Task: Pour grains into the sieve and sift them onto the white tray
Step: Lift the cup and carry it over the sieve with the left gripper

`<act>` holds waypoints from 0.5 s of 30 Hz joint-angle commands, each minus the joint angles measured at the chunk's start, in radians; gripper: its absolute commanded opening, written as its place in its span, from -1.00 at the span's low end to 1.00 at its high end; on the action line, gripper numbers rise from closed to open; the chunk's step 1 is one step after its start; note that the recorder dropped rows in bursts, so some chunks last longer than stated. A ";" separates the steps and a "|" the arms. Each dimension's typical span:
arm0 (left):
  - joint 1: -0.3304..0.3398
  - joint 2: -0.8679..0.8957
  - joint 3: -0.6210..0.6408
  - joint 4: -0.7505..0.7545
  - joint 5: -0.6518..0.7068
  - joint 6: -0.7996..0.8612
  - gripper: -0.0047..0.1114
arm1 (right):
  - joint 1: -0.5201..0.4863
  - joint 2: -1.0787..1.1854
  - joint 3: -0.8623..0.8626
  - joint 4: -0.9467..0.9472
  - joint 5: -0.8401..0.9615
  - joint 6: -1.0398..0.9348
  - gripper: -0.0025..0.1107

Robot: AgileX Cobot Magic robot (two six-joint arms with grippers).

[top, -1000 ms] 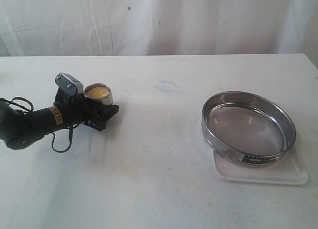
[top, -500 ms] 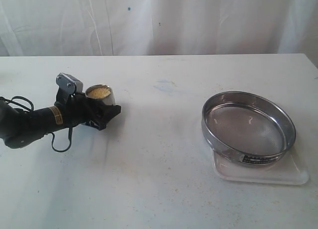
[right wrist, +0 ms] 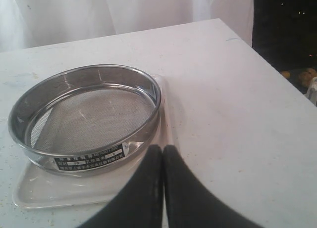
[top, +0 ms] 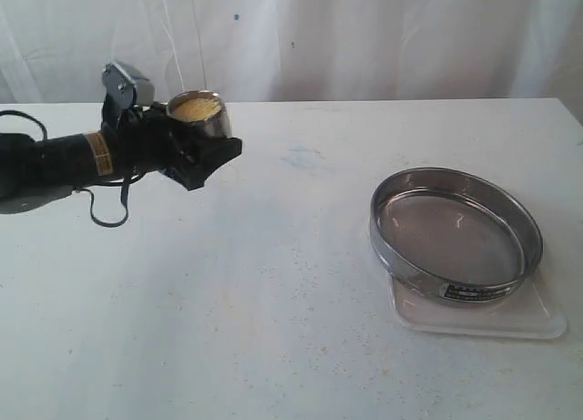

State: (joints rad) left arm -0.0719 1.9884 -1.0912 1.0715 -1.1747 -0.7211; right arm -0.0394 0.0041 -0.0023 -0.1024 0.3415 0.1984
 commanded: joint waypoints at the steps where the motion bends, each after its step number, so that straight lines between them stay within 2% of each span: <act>1: -0.154 -0.121 -0.016 0.016 -0.013 -0.025 -0.92 | 0.001 -0.004 0.002 -0.003 -0.005 0.000 -0.96; 6: -0.368 -0.168 -0.109 0.014 0.325 -0.058 -0.92 | 0.001 -0.004 0.002 -0.003 -0.005 0.000 -0.96; 10: -0.480 -0.145 -0.204 -0.037 0.377 -0.097 -0.92 | 0.001 -0.004 0.002 -0.003 -0.005 0.000 -0.96; 15: -0.530 -0.091 -0.279 -0.140 0.386 -0.098 -0.92 | 0.001 -0.004 0.002 -0.003 -0.005 0.000 -0.96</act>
State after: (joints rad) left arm -0.5839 1.8799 -1.3306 1.0022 -0.7890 -0.8049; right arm -0.0394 0.0041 -0.0023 -0.1024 0.3415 0.1984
